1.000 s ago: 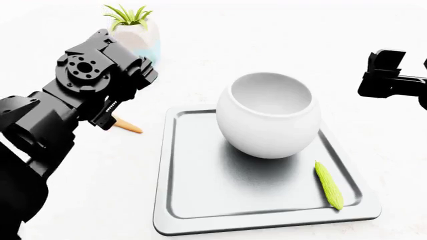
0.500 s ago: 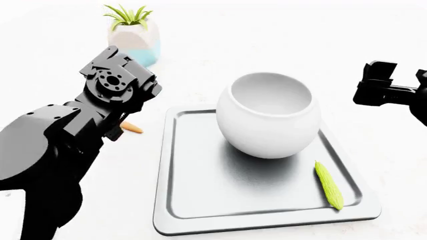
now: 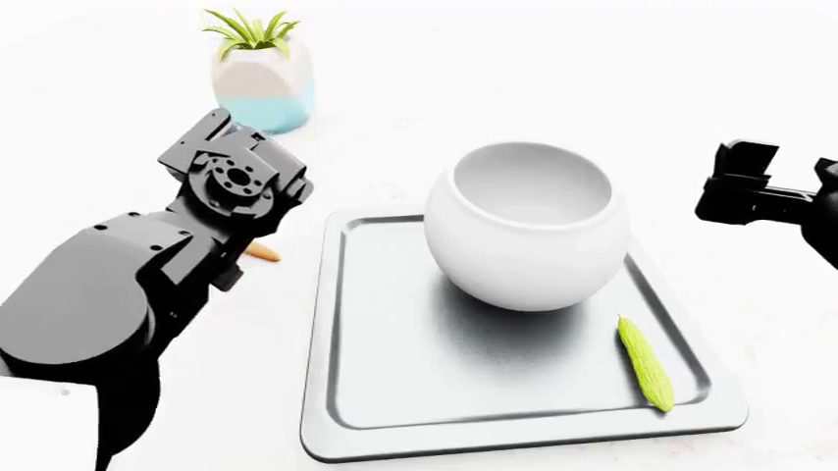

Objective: Place the two vegetables and bowl onto the tray for setting up a vegetable dip station.

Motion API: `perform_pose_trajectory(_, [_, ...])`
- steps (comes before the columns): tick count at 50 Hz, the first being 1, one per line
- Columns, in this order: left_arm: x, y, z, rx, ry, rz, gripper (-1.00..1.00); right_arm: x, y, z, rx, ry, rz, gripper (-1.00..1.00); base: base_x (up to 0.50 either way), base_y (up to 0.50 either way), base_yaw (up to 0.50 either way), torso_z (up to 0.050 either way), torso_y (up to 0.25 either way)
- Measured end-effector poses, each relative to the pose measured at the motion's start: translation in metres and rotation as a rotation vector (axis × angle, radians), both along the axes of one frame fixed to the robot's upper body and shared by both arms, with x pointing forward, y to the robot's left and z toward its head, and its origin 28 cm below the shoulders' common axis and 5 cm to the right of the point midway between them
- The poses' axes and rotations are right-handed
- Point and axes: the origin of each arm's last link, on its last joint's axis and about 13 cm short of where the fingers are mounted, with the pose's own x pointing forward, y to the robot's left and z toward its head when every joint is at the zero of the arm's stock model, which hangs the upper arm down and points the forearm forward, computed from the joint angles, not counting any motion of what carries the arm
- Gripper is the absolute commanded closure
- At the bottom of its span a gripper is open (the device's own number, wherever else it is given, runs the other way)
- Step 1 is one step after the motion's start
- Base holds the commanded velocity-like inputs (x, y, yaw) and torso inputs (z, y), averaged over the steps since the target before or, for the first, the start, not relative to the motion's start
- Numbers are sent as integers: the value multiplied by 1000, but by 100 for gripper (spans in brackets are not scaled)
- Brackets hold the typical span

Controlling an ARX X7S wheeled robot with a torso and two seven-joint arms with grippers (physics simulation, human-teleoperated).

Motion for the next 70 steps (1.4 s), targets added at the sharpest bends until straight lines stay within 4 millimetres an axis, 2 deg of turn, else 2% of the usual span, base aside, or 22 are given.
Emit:
perform_pose_trajectory(19, [0, -6, -11, 46, 12, 16, -100, 4, -2, -11, -5, 29, -15, -100, 1, 1, 1, 0, 0])
perform_pose_trajectory(20, [0, -6, -11, 51, 13, 14, 100, 5, -2, -12, -6, 31, -16, -100, 11, 3, 3, 0, 0])
perform_pose_trajectory(34, [-2, -6, -22, 120, 54, 28, 100, 6, -3, -14, -9, 44, -23, -100, 4, 2, 1, 0, 0])
perform_pose_trajectory(52, [-5, 1, -28, 169, 41, -100, 100, 7, -3, -13, -4, 40, -16, -100, 1, 0, 0, 0, 0])
perform_pose_trajectory(63, [-5, -1, -20, 106, -4, -151, 100, 1, -3, -9, 1, 25, -15, -100, 0, 0, 0, 0, 0])
perform_pose_trajectory(70, [-4, 0, 0, 113, -41, -184, 100, -4, -3, -4, 3, 10, -18, -100, 0, 0, 0, 0, 0])
